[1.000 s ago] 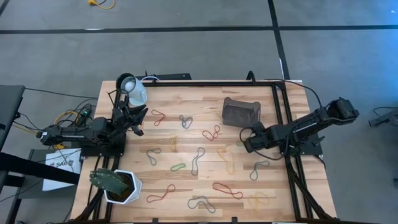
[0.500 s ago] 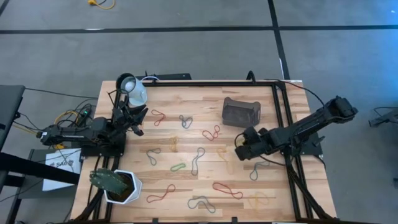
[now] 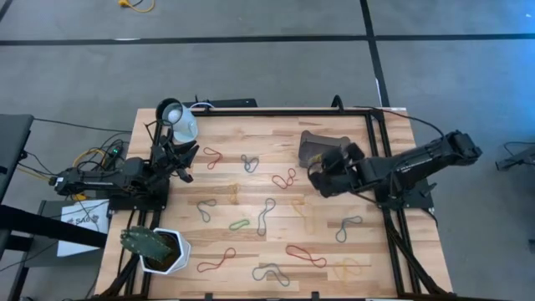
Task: Pick and place rubber bands into bin
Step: Put the yellow rubber band into the black container
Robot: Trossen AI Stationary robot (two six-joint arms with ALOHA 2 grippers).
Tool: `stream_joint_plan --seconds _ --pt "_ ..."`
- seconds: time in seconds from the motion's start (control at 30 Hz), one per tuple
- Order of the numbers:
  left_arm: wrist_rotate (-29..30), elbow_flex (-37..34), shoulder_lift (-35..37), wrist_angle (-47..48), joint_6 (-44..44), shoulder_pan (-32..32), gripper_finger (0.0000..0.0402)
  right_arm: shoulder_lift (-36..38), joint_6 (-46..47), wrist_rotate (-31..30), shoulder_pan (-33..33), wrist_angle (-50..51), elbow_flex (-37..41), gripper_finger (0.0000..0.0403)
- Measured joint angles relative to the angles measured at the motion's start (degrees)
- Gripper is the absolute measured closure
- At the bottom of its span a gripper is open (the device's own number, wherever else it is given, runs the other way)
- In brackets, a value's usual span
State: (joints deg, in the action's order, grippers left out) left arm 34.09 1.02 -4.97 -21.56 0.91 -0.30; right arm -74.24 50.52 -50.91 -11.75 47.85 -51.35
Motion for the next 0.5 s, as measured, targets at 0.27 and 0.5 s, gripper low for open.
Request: stream_joint_plan --seconds 0.27,0.5 --pt "0.00 0.00 -0.02 0.02 0.00 0.00 0.0313 -2.26 0.57 6.00 6.51 3.68 0.00 0.0402" --pt "-0.24 -0.01 -0.02 0.11 -0.02 0.01 0.0313 -8.76 4.98 10.33 10.99 11.11 0.11 0.0403"
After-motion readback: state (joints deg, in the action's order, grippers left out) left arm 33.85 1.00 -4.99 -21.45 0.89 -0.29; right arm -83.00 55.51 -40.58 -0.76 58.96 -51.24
